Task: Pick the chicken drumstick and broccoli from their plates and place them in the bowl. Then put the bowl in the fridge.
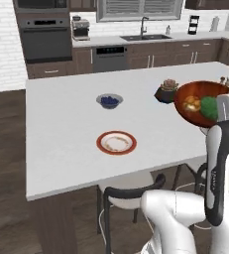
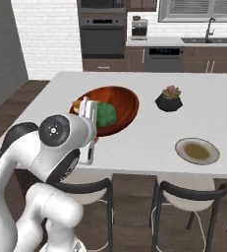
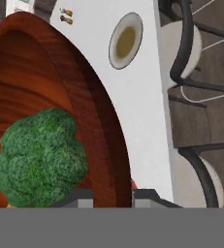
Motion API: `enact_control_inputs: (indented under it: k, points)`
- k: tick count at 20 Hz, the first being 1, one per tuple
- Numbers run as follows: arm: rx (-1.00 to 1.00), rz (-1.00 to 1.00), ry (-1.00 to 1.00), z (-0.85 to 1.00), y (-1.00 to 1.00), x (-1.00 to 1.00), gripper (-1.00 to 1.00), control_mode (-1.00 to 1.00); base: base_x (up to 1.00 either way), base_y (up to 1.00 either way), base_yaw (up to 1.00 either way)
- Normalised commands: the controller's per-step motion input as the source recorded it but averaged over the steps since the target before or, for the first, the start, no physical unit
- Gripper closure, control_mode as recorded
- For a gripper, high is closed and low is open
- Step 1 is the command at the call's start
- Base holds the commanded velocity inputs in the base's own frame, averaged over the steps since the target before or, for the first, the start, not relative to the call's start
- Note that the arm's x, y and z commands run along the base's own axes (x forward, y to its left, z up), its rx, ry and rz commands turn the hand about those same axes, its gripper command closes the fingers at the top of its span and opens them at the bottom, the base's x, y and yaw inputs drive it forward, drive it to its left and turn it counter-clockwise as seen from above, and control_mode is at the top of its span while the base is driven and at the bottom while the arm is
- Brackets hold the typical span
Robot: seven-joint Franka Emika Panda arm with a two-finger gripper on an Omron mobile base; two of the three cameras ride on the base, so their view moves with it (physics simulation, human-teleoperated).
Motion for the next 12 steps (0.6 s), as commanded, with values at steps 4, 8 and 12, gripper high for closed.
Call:
enact_control_inputs:
  k: [4, 8, 12]
  points:
    - [0.00, 0.00, 0.00, 0.00, 0.00, 0.00, 1.00, 1.00, -0.17, -0.24, -0.80]
    - [0.00, 0.00, 0.00, 0.00, 0.00, 0.00, 1.00, 1.00, 0.00, -0.02, -0.96]
    - [0.00, 0.00, 0.00, 0.00, 0.00, 0.00, 1.00, 1.00, 0.00, -0.14, -0.94]
